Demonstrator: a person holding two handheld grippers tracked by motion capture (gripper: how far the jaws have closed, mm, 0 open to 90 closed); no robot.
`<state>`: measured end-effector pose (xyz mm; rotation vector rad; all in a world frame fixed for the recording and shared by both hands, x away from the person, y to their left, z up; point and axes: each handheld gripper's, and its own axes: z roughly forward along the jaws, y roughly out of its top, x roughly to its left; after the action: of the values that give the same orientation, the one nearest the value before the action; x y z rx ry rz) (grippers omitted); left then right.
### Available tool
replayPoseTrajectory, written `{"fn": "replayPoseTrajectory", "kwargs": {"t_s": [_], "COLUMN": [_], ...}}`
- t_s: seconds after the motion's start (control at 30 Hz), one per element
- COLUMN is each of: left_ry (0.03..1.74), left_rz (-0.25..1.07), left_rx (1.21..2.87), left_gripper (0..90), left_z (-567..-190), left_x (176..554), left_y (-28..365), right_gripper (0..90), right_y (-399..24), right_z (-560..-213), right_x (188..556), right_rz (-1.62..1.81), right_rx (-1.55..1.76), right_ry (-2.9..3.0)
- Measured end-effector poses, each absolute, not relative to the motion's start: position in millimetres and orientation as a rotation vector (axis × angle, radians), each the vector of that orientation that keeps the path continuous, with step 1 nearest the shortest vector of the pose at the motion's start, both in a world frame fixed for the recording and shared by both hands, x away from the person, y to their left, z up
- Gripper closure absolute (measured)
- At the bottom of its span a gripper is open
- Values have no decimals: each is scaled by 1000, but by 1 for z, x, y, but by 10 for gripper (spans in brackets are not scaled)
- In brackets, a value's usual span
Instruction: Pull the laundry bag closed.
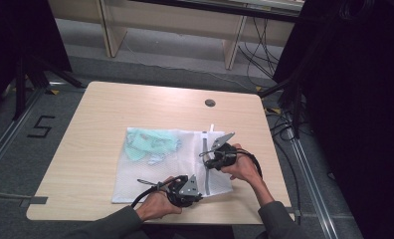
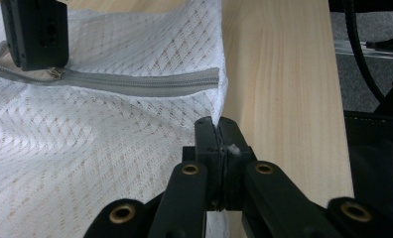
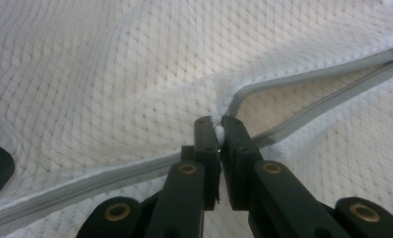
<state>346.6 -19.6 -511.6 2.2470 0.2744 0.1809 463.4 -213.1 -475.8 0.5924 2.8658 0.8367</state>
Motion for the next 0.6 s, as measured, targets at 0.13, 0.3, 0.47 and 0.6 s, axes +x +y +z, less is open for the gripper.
{"fn": "replayPoseTrajectory", "kwargs": {"t_s": [0.13,0.3,0.47,0.6], "left_ry": [279,266,267,263], "left_rz": [177,173,163,173], "left_rx": [2239,2248,2248,2244], "left_gripper": [889,890,890,890], "left_z": [-510,-509,-509,-509], "left_x": [347,347,347,346], "left_y": [-19,-19,-19,-20], "right_gripper": [868,868,868,868], "right_y": [-213,-211,-212,-211], "right_z": [-475,-475,-475,-474], "right_x": [465,466,469,471], "right_rz": [841,823,834,831], "right_rx": [593,610,595,585], "right_ry": [2864,2862,2856,2841]}}
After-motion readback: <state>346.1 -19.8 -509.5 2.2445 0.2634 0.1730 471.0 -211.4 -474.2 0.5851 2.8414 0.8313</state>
